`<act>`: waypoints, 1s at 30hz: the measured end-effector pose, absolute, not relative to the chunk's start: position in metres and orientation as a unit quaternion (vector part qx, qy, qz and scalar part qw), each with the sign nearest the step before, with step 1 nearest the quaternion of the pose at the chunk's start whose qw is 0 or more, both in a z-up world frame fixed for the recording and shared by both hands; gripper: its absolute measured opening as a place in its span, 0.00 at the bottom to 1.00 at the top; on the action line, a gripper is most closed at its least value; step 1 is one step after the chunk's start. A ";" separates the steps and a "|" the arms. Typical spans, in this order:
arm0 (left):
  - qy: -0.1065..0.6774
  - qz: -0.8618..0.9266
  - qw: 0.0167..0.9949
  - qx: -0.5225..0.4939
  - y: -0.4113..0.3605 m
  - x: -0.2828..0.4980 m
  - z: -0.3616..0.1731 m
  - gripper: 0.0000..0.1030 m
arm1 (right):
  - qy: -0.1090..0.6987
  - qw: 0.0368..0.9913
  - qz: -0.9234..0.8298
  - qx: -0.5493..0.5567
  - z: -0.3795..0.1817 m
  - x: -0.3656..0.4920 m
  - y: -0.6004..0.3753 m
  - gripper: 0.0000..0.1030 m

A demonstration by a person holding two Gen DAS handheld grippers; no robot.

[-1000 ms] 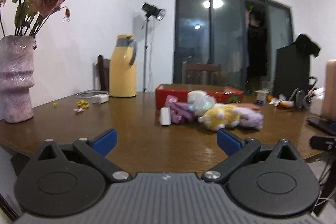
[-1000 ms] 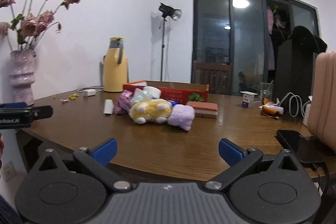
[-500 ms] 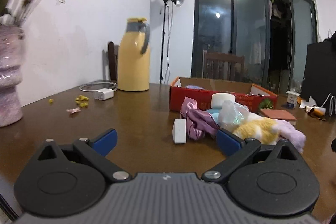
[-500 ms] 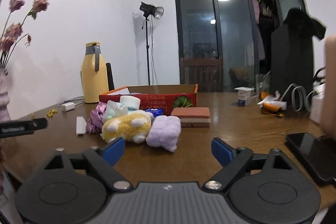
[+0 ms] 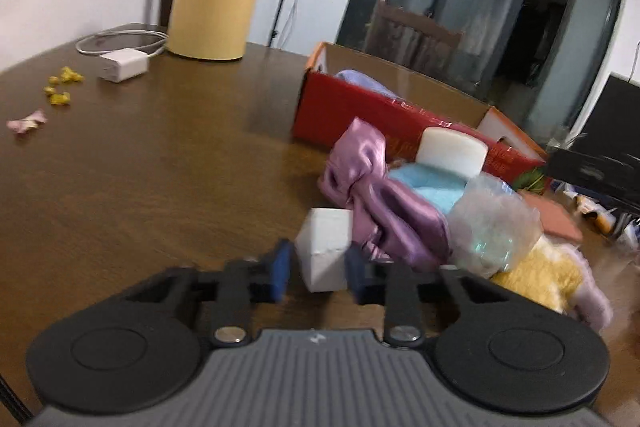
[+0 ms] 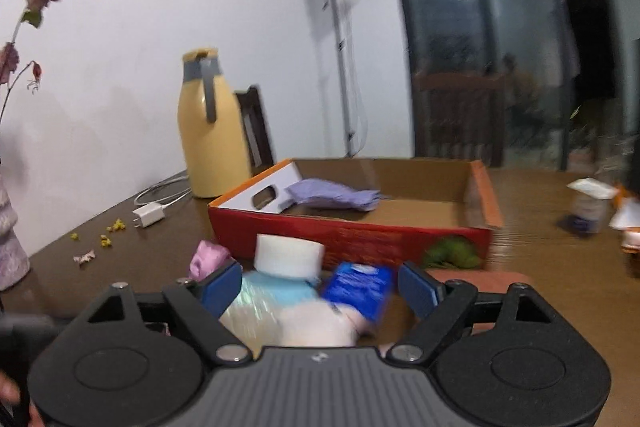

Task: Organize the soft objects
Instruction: 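Grasp the small white foam block with the left gripper while the right grasps the white foam cylinder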

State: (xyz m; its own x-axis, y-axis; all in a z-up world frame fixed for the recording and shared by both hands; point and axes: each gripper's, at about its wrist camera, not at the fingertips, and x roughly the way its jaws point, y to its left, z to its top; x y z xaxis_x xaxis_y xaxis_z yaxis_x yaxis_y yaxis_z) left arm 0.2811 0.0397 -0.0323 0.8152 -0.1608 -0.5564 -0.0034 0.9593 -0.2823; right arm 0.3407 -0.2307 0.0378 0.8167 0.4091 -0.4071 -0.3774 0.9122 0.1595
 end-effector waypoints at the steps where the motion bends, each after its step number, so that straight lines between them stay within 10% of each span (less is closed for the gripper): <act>1: 0.303 -0.047 0.941 -0.143 0.042 0.284 -0.033 0.22 | 0.231 0.948 0.215 0.043 0.035 0.358 -0.224 0.83; 8: 0.299 -0.051 0.937 -0.175 0.054 0.281 -0.037 0.19 | 0.290 0.933 0.208 0.048 0.016 0.421 -0.186 0.72; 11: 0.302 -0.052 0.937 -0.169 0.050 0.284 -0.035 0.19 | 0.306 0.926 0.218 0.043 0.009 0.424 -0.181 0.47; 30: 0.225 -0.063 0.967 -0.103 0.022 0.156 0.025 0.19 | 0.196 0.963 0.187 0.002 0.069 0.204 -0.250 0.43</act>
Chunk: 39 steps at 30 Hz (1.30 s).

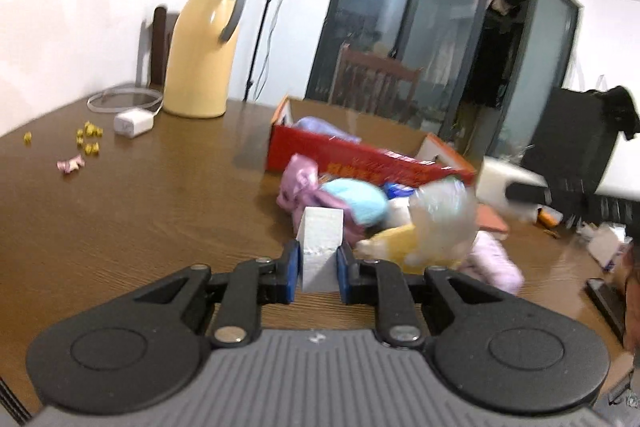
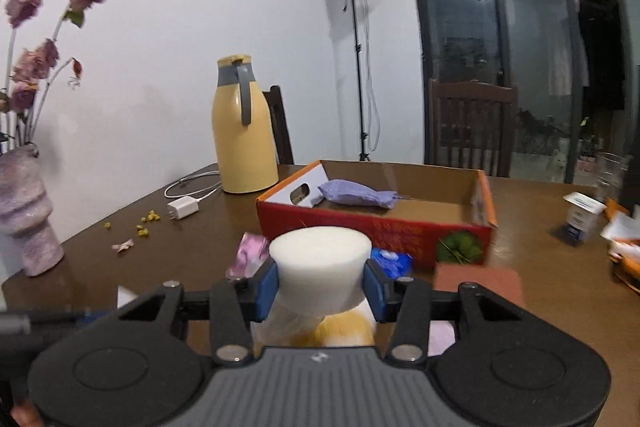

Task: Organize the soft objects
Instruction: 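Grasp the small white foam block with the left gripper while the right grasps the white foam cylinder, then carry the block and cylinder into the red box and open both grippers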

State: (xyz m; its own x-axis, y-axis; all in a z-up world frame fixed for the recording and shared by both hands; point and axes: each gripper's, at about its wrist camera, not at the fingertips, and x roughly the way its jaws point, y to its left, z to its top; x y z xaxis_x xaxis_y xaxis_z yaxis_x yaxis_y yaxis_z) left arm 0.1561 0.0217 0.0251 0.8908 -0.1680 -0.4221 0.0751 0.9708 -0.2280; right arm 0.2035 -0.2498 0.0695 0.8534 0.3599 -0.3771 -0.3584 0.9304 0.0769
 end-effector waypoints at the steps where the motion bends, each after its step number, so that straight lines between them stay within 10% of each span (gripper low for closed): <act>1: 0.220 -0.069 0.968 -0.101 0.018 0.148 0.029 0.19 | 0.195 0.963 0.184 0.000 0.068 0.188 -0.255 0.43; 19: 0.183 -0.131 0.972 -0.060 -0.022 0.082 0.051 0.19 | 0.164 0.978 0.127 0.024 0.044 0.073 -0.303 0.43; 39: 0.205 -0.164 0.964 -0.052 -0.038 0.240 0.069 0.19 | 0.175 0.971 0.136 0.094 0.054 0.221 -0.354 0.43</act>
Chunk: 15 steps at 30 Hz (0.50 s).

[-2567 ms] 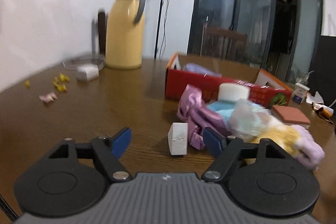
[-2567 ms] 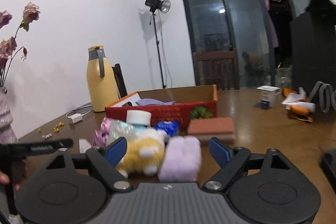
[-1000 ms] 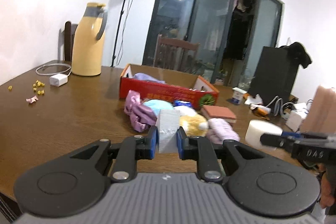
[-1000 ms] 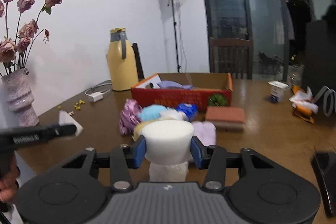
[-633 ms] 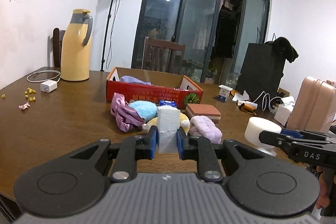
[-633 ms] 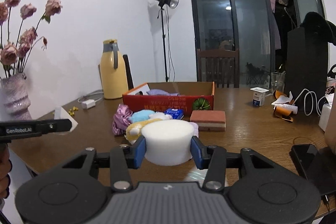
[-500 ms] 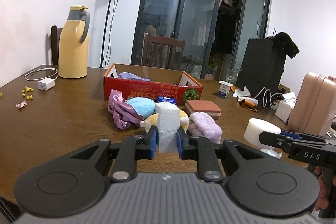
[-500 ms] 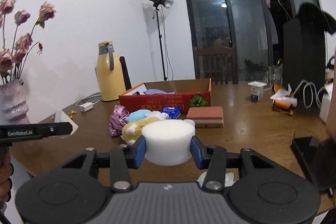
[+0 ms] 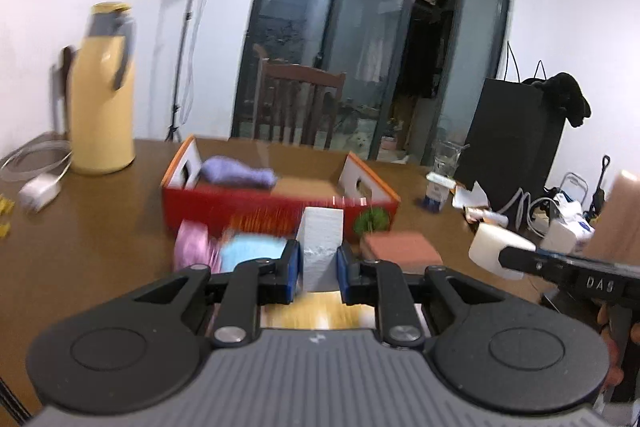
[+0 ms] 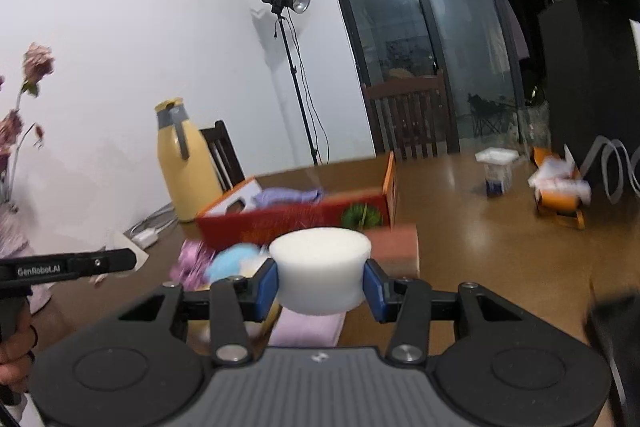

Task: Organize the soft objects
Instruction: 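Carry the block and cylinder into the red box and open both grippers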

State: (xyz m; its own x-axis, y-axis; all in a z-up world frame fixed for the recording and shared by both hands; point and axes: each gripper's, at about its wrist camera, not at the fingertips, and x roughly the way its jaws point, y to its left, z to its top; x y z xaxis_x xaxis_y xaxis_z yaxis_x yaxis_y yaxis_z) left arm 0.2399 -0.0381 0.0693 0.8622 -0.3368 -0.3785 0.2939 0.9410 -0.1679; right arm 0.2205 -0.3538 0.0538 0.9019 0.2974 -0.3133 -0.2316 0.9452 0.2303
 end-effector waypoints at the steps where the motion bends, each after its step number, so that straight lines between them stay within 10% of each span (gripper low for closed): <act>1: 0.205 -0.167 0.963 -0.046 -0.042 0.261 0.073 0.19 | 0.176 0.971 0.136 0.093 0.060 0.242 -0.354 0.43; 15: 0.340 -0.184 0.922 -0.010 -0.120 0.594 0.044 0.22 | 0.253 0.961 0.078 0.078 0.064 0.569 -0.317 0.45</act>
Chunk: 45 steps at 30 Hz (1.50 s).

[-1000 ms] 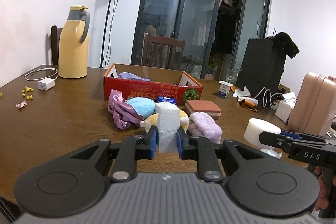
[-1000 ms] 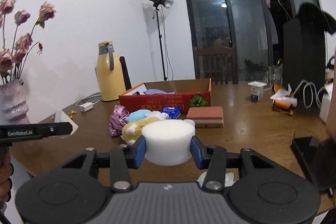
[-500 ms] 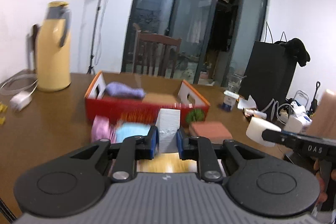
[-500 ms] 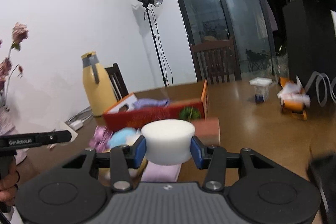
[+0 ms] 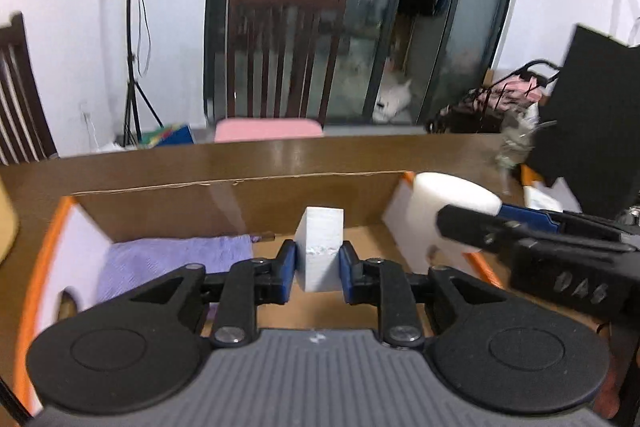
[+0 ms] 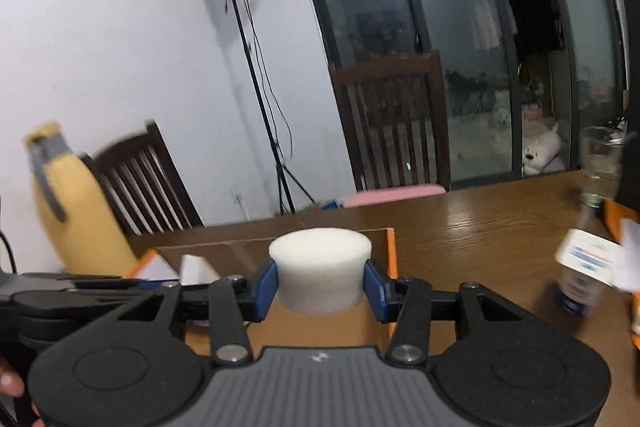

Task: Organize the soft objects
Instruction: 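Carry the block and cylinder into the red box and open both grippers, then withdraw both grippers from the box back toward the remaining items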

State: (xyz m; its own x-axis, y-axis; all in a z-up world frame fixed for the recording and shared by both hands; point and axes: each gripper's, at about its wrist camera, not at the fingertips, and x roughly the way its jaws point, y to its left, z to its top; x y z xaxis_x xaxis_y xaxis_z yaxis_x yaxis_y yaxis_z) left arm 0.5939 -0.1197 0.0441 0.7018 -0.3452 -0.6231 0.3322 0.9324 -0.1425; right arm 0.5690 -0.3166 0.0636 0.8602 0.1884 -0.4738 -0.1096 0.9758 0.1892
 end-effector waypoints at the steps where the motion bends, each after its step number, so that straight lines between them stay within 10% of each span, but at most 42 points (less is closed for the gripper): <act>1: 0.351 -0.180 0.919 -0.020 -0.121 0.607 0.037 0.24 | 0.263 0.960 0.071 0.067 0.060 0.584 -0.312 0.45; 13: 0.403 -0.154 0.899 -0.072 -0.098 0.647 0.002 0.38 | 0.332 0.940 0.078 0.026 0.036 0.657 -0.294 0.61; 19: 0.322 -0.120 0.939 -0.022 -0.093 0.604 0.070 0.45 | 0.311 0.946 0.085 -0.006 0.060 0.626 -0.296 0.67; 32: 0.175 -0.102 0.978 0.050 -0.051 0.391 0.194 0.71 | 0.224 0.971 0.079 0.016 0.214 0.443 -0.334 0.84; 45: 0.089 -0.106 0.990 0.040 -0.011 0.210 0.177 0.89 | 0.147 0.983 0.109 0.011 0.205 0.243 -0.351 0.90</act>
State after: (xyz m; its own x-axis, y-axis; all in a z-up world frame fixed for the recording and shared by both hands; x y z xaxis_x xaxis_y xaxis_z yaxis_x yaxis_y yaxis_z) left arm 0.2099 -0.0108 0.1770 0.9618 -0.2024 -0.1843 0.2165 0.9744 0.0599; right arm 0.2426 -0.3507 0.2052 0.9332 0.2174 -0.2861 -0.2108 0.9760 0.0542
